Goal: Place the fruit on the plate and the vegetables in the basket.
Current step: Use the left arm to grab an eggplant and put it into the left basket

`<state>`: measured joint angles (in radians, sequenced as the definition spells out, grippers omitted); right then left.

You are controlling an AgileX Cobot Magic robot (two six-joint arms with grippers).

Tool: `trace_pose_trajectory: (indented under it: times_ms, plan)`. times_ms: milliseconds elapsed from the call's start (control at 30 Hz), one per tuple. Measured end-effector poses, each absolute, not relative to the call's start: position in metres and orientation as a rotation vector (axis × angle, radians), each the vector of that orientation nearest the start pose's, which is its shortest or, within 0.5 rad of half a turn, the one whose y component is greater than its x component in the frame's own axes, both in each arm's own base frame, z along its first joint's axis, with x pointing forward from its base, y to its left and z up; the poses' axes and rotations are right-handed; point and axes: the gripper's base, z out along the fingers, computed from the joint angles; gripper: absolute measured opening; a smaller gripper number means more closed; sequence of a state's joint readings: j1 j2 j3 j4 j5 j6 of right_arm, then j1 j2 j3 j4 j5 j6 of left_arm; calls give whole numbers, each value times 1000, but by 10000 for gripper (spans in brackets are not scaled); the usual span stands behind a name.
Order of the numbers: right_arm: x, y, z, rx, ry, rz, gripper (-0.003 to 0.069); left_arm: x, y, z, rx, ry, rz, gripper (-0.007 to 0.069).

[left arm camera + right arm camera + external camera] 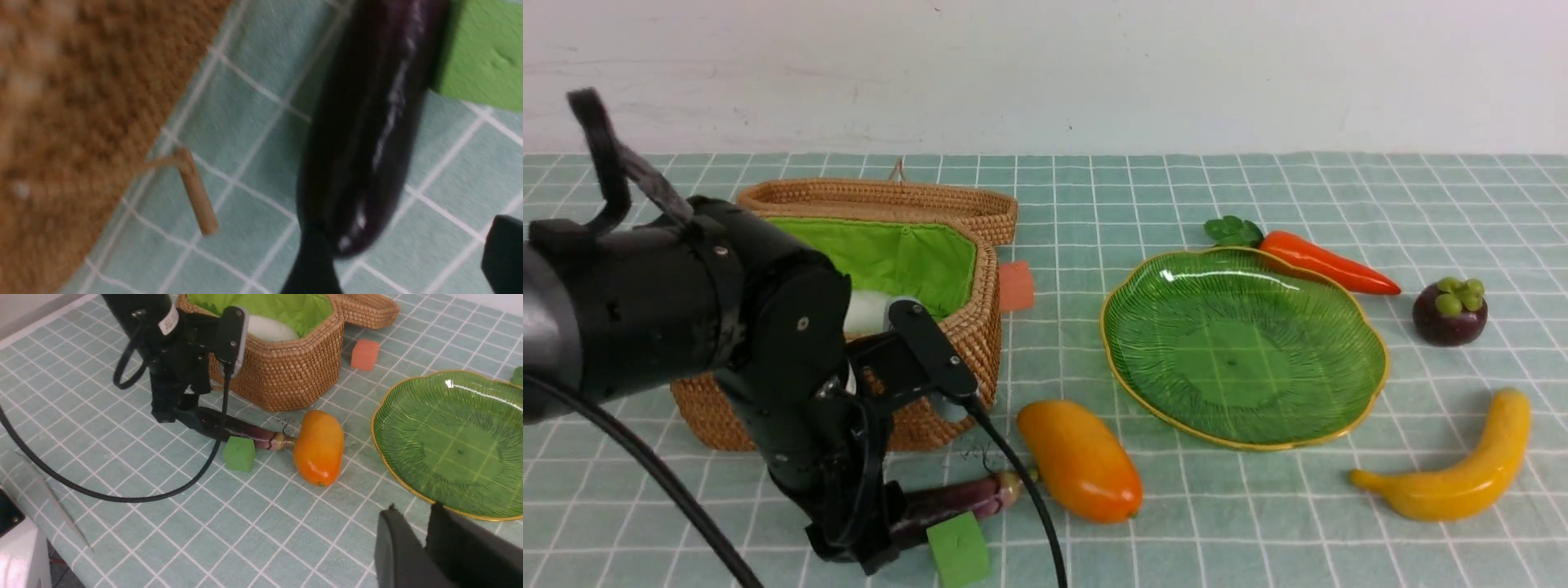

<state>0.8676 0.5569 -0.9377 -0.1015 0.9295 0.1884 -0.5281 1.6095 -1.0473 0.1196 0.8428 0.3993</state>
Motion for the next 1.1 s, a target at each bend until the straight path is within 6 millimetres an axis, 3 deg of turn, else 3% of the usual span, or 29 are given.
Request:
trace_pose_trajectory:
  times_ms: [167,433,767,867,933,1000,1067,1100]
  plan:
    - [55,53,398,-703,1948,538,127,277,-151,201,1489,2492,147,531]
    - [54,54,397,-703,1952,552,127,286,-155,168,1565,2531,170,434]
    - [53,54,397,-703,1955,565,129,287,-155,171,1520,2571,188,405]
    - [53,54,397,-703,1956,568,129,282,-157,189,1524,2560,195,405]
    - [54,55,399,-698,1941,575,129,271,-162,214,1539,2514,206,405]
    - [54,56,401,-689,1911,588,129,253,-171,251,1529,2410,215,405]
    - [55,57,403,-683,1890,598,131,245,-171,278,1469,2341,230,405]
    - [55,57,405,-675,1864,609,132,242,-165,303,1387,2273,262,405]
